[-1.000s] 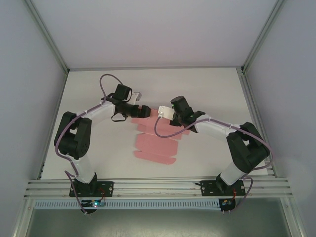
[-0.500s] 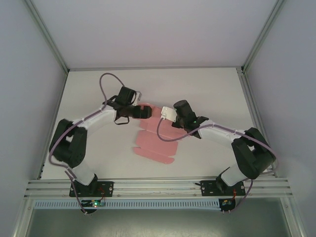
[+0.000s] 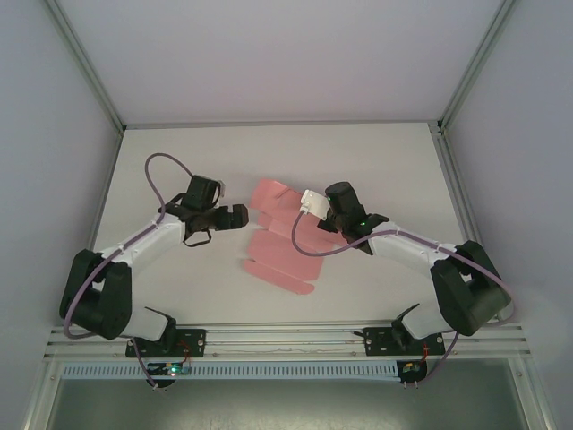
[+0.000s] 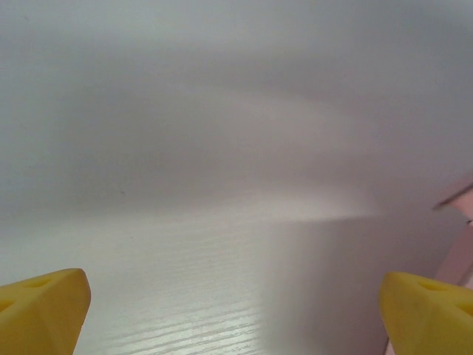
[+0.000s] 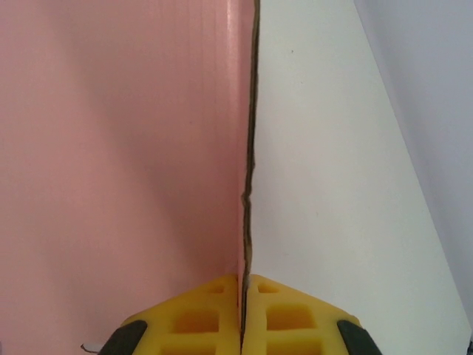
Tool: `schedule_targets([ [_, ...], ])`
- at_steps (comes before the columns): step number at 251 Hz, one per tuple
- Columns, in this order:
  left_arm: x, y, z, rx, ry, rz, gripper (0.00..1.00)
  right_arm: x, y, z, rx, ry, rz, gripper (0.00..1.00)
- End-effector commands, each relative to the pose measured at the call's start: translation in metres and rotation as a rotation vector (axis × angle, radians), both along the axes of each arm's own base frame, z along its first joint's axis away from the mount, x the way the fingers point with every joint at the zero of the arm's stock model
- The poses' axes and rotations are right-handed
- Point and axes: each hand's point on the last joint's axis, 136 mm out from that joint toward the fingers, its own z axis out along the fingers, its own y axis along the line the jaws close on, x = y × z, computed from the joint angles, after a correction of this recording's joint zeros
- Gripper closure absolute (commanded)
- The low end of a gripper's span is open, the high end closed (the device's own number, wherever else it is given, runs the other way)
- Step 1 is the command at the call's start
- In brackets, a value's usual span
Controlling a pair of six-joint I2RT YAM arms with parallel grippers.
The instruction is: Assemble paper box
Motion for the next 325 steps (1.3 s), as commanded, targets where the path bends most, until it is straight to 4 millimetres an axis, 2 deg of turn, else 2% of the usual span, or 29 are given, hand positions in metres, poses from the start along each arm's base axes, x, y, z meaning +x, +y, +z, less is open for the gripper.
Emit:
schedule_targets([
  [1,0.004,-0.025,0.001,-0.092,-0.023,-0.109,0.0,0.001,0.004,0.015,0.07,-0.024,-0.005,1.0],
  [18,0.001,-0.043,0.005,-0.147,-0.041,-0.187,0.0,0.002,0.004,0.014,0.07,-0.022,-0.01,1.0],
  [41,0.001,-0.057,0.005,-0.137,-0.061,-0.236,0.0,0.0,0.007,0.015,0.084,-0.015,-0.003,1.0],
  [83,0.009,-0.085,0.009,-0.167,-0.093,-0.297,0.0,-0.01,0.02,0.016,0.077,-0.033,0.073,1.0],
  [115,0.016,-0.094,0.003,-0.129,-0.087,-0.302,0.0,-0.012,0.024,0.021,0.072,-0.05,0.089,1.0],
  [139,0.017,-0.092,-0.002,-0.107,-0.075,-0.286,0.0,-0.012,0.023,0.022,0.055,-0.065,0.094,1.0],
  [170,0.01,-0.077,-0.004,-0.055,-0.069,-0.249,0.0,-0.009,0.014,0.018,-0.059,-0.12,0.071,1.0],
  [212,-0.004,-0.042,0.004,0.058,-0.091,-0.152,0.0,-0.001,0.006,0.009,-0.299,-0.217,0.037,1.0],
  [236,-0.008,-0.024,0.016,0.113,-0.105,-0.095,0.0,0.004,0.01,0.015,-0.355,-0.307,0.038,1.0],
  [249,-0.009,-0.014,0.023,0.139,-0.117,-0.056,0.0,0.008,0.014,0.025,-0.354,-0.376,0.036,1.0],
  [285,-0.002,0.02,0.042,0.178,-0.16,0.09,0.0,0.006,0.027,0.042,-0.405,-0.54,0.082,1.0],
  [325,0.017,0.059,0.032,0.135,-0.106,0.296,0.0,0.004,0.035,0.039,-0.466,-0.616,0.112,1.0],
])
